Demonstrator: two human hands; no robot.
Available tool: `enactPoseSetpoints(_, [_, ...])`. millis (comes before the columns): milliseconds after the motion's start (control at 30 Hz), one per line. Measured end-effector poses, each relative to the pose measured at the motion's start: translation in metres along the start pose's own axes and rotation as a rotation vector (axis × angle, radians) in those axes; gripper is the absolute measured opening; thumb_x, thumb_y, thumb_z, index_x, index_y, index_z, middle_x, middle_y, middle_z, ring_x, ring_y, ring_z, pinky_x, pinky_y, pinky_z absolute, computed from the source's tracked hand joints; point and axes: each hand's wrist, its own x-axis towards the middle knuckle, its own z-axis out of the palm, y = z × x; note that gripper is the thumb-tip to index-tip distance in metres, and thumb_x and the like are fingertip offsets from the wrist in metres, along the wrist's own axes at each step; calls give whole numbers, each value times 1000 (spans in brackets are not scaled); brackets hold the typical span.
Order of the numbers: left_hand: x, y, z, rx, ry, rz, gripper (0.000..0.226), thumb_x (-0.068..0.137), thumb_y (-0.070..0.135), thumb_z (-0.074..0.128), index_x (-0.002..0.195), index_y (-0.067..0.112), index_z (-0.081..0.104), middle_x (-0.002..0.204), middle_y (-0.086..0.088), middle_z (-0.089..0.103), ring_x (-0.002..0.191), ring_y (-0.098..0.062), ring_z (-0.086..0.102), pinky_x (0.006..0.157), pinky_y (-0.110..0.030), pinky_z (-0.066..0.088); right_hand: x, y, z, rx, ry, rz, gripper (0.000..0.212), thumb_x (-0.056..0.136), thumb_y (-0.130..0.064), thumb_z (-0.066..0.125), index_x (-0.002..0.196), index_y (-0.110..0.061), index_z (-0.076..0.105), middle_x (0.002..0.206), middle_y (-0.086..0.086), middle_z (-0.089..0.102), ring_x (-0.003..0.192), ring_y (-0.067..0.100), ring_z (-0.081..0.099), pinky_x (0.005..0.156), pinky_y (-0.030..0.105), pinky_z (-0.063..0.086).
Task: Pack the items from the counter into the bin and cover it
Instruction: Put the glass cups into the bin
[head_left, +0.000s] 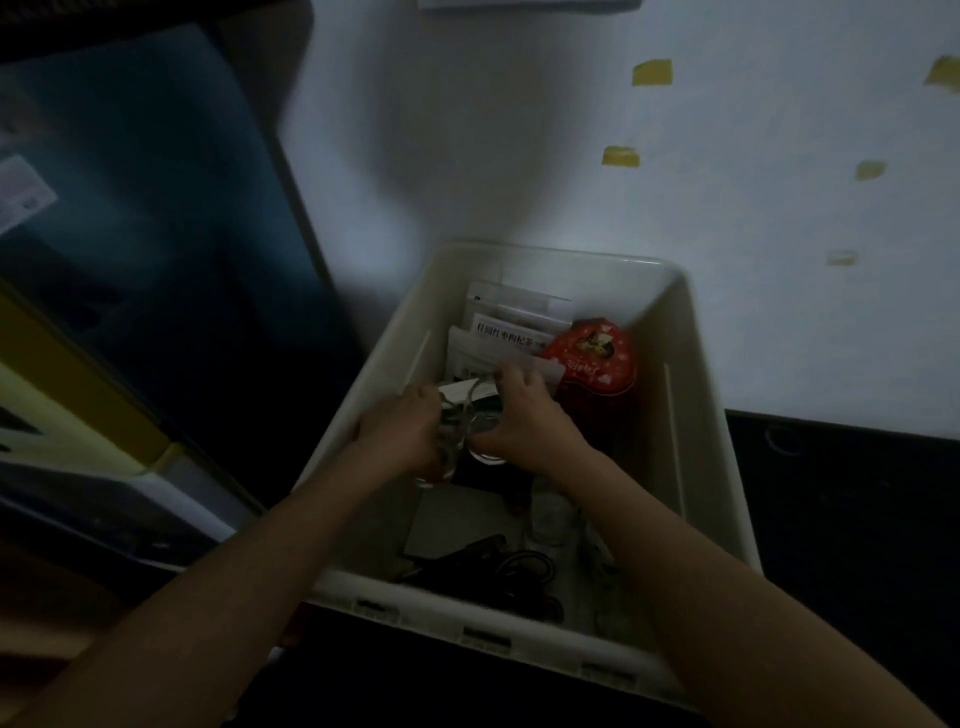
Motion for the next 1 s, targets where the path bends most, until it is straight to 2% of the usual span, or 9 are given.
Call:
enactPoseSetpoints(100, [3, -1, 6, 46, -29, 20, 91, 70, 43, 75, 140, 12, 26, 134, -8, 45, 110, -23, 54, 81, -33, 49, 0, 2, 2, -45, -54, -8, 83, 74, -38, 74, 139, -17, 27, 142, 11, 30, 118, 31, 49, 92, 42, 52])
enactPoseSetpoints(233, [5, -1, 14, 166, -36, 82, 91, 73, 45, 73, 142, 10, 24, 141, -9, 39, 122, -24, 46, 93, -35, 43, -1, 2, 6, -114, -129, -19, 88, 74, -39, 73, 142, -19, 21, 144, 11, 27, 120, 34, 47, 94, 43, 50])
enactPoseSetpoints(333, [8, -2, 18, 247, -53, 112, 86, 71, 44, 73, 138, 10, 32, 137, -11, 43, 120, -25, 46, 96, -34, 40, -2, 1, 9, -172, -156, -46, 84, 75, -36, 72, 141, -21, 22, 142, 11, 28, 116, 32, 49, 90, 42, 50])
enactPoseSetpoints(467, [9, -2, 23, 317, -59, 155, 77, 71, 56, 69, 129, 13, 41, 130, -9, 48, 116, -24, 49, 95, -33, 38, -3, 1, 11, -209, -198, -64, 82, 75, -41, 71, 139, -21, 23, 142, 10, 30, 116, 32, 50, 91, 46, 49])
enactPoseSetpoints(633, [14, -3, 31, 337, -77, 191, 67, 72, 54, 66, 124, 16, 47, 127, -7, 52, 115, -23, 51, 95, -33, 39, -2, 2, 14, -283, -229, -74, 79, 75, -45, 68, 137, -17, 28, 137, 9, 38, 116, 30, 49, 91, 45, 48])
enactPoseSetpoints(767, [15, -6, 35, 370, -107, 245, 70, 77, 49, 65, 131, 12, 41, 133, -9, 48, 121, -24, 48, 101, -34, 36, -2, 5, 22, -405, -219, -94, 76, 75, -49, 66, 134, -14, 34, 132, 10, 46, 119, 32, 44, 98, 42, 39])
enactPoseSetpoints(1000, [14, -7, 39, 489, -134, 313, 66, 79, 40, 66, 130, 7, 40, 134, -13, 48, 121, -26, 48, 102, -34, 35, -1, 12, 36, -396, -301, -71, 66, 79, -35, 68, 128, -6, 36, 131, 16, 41, 119, 36, 41, 94, 38, 39])
